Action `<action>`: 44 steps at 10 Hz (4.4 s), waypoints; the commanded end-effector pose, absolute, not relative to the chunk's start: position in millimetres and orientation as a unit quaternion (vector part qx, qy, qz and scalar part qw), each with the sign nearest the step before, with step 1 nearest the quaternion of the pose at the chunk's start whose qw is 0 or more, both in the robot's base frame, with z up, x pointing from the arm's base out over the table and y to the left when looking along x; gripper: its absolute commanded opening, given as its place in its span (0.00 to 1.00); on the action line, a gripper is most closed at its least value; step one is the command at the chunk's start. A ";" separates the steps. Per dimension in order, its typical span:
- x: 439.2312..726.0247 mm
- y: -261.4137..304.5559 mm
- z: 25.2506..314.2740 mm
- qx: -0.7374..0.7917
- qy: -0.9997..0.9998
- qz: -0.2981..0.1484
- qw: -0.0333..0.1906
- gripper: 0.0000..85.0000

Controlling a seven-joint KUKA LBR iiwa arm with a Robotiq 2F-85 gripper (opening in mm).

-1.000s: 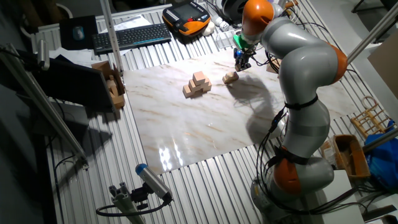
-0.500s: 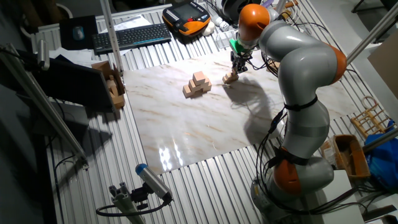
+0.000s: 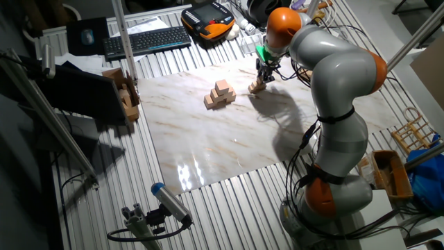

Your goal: Stack the blocks into a pyramid shape

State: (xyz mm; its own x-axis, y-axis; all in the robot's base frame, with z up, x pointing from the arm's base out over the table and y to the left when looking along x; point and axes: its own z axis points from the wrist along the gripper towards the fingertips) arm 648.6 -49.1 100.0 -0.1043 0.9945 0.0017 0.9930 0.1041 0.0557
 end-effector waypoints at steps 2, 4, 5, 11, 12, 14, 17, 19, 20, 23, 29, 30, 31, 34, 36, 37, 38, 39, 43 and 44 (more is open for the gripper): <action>648.6 -48.1 98.5 0.670 0.742 0.022 0.020 0.00; 649.6 -47.4 96.5 0.670 0.742 0.024 0.023 0.00; 649.9 -47.2 95.7 0.670 0.742 0.024 0.025 0.00; 650.0 -46.8 94.3 0.668 0.743 0.021 0.029 0.00; 650.0 -46.7 93.8 0.668 0.743 0.020 0.028 0.00; 649.8 -46.9 93.2 0.669 0.743 0.021 0.026 0.00; 649.4 -46.8 92.9 0.672 0.740 0.022 0.025 0.00; 649.3 -46.6 92.8 0.672 0.740 0.021 0.027 0.00; 649.4 -46.5 92.5 0.673 0.739 0.022 0.027 0.00; 649.4 -46.4 92.0 0.672 0.740 0.022 0.028 0.00; 649.6 -46.5 91.3 0.671 0.740 0.022 0.030 0.20; 649.7 -46.6 91.3 0.671 0.740 0.023 0.030 0.20; 649.7 -46.6 91.3 0.671 0.740 0.022 0.031 0.20; 649.7 -46.5 91.0 0.672 0.740 0.023 0.033 0.20; 649.8 -46.5 91.1 0.672 0.740 0.023 0.034 0.40; 649.8 -46.4 90.9 0.672 0.740 0.024 0.034 0.40; 649.7 -46.3 90.9 0.672 0.740 0.024 0.034 0.40; 649.8 -46.4 90.9 0.672 0.740 0.024 0.035 0.40; 649.6 -46.2 90.7 0.672 0.739 0.024 0.036 0.40; 649.7 -46.3 90.6 0.672 0.739 0.024 0.036 0.40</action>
State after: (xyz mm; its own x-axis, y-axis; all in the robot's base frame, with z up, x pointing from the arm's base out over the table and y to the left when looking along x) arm 649.8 -46.3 90.7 -0.0932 0.9954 -0.0218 0.9920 0.0947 0.0832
